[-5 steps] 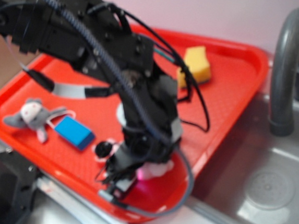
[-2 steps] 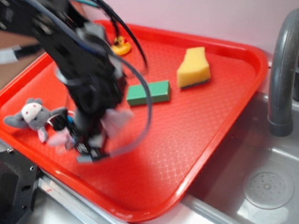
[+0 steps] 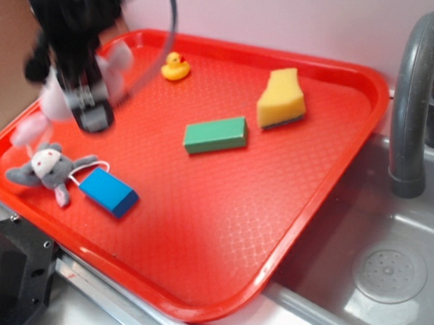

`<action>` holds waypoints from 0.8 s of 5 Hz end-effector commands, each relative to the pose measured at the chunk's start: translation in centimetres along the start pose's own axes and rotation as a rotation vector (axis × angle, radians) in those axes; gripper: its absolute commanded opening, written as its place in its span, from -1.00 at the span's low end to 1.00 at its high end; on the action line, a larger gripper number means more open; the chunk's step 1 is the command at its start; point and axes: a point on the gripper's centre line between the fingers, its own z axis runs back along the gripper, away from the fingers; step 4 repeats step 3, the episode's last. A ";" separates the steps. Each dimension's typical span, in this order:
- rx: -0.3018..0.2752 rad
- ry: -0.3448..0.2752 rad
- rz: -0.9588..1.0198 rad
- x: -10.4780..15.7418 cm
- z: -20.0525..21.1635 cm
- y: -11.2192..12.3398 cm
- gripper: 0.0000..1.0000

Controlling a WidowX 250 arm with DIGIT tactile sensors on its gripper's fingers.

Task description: Grab the pink bunny.

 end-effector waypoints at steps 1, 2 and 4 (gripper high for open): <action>-0.120 -0.162 0.512 -2.1 7.2 -1.4 -1.00; -0.079 -0.213 0.577 -2.0 7.4 -1.6 -1.00; -0.077 -0.166 0.541 -1.1 6.5 -1.1 -1.00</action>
